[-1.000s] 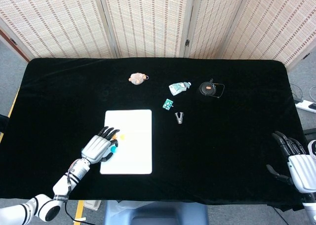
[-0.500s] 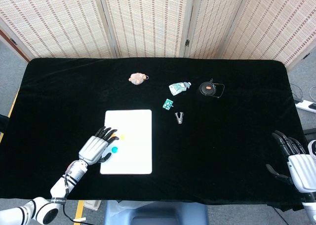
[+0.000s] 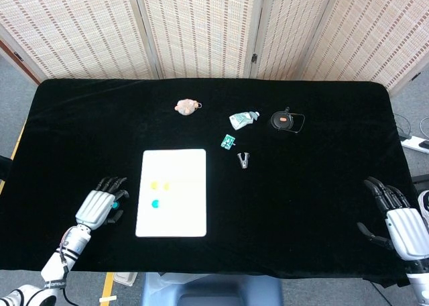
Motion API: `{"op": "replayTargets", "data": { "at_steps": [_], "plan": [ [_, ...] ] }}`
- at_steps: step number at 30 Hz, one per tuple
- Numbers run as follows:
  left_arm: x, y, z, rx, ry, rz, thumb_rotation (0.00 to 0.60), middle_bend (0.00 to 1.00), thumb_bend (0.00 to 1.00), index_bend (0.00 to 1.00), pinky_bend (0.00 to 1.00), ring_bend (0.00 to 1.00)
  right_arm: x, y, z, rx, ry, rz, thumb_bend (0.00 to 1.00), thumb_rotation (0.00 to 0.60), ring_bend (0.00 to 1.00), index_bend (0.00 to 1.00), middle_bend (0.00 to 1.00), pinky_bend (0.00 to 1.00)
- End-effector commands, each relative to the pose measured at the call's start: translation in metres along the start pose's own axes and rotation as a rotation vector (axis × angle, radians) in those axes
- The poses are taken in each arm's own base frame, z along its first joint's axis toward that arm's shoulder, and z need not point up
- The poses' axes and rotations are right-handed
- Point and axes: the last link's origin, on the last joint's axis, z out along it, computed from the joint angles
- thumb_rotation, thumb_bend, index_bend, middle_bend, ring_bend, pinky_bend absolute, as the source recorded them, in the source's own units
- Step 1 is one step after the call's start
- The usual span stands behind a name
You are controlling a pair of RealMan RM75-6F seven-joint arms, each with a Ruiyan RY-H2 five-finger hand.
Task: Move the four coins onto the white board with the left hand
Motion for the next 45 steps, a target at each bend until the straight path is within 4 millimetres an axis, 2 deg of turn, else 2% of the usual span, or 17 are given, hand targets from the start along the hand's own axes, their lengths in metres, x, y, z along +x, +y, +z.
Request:
{"op": "replayTargets", "data": {
  "at_steps": [1, 19, 45],
  "plan": [
    [-0.006, -0.007, -0.004, 0.030, -0.007, -0.005, 0.600, 0.10, 0.45, 0.38, 0.00, 0.00, 0.000, -0.001, 0.001, 0.004, 0.000, 0.000, 0.30, 0.600, 0.15, 0.01, 0.10, 0.13],
    [-0.020, -0.024, 0.000, 0.091, -0.031, 0.017, 0.600, 0.10, 0.45, 0.39, 0.00, 0.00, -0.001, 0.002, -0.002, -0.003, -0.001, 0.004, 0.30, 0.600, 0.15, 0.01, 0.10, 0.13],
    [-0.024, -0.022, 0.005, 0.086, -0.029, -0.004, 0.600, 0.10, 0.46, 0.48, 0.00, 0.00, 0.000, 0.003, -0.004, -0.003, 0.004, 0.005, 0.30, 0.600, 0.15, 0.01, 0.10, 0.13]
  ]
}}
